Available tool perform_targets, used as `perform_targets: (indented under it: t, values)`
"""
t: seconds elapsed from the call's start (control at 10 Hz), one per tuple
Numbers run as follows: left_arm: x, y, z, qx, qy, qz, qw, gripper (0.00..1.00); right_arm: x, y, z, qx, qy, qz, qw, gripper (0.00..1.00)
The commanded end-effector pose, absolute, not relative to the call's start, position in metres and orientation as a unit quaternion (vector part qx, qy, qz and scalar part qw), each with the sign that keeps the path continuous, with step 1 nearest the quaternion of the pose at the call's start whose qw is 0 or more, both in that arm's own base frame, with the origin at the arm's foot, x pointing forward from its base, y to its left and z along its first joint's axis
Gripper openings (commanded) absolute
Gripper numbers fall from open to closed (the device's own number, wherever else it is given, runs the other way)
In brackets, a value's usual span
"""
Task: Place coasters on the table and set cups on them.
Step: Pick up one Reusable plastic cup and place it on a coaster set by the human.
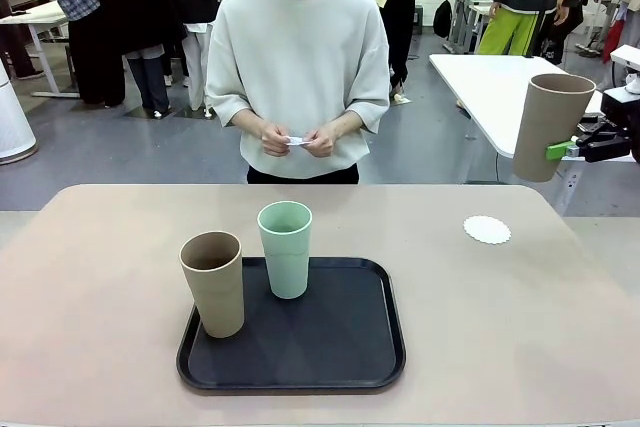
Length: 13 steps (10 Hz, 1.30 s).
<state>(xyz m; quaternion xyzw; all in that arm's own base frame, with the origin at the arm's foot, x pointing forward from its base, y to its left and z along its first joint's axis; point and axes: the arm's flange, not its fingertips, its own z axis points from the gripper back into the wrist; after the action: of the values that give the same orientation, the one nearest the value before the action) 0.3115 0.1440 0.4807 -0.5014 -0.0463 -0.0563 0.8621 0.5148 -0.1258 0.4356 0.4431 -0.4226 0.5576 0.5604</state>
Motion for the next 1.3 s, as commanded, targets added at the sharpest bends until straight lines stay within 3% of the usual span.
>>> perform_targets:
  t: [0.0,0.4,1.2]
  values:
    - [0.310,0.145,0.482,-0.505,-0.049,-0.059,0.859,1.00,0.539,-0.133,0.416,0.464,-0.409,0.544,0.567,0.82]
    - [0.310,0.145,0.482,-0.505,-0.049,-0.059,0.859,1.00,0.603,-0.161,0.359,0.484,-0.409,0.525,0.568,0.82]
    - [0.310,0.145,0.482,-0.505,-0.049,-0.059,0.859,1.00,0.610,-0.140,0.305,0.528,-0.354,0.534,0.557,0.82]
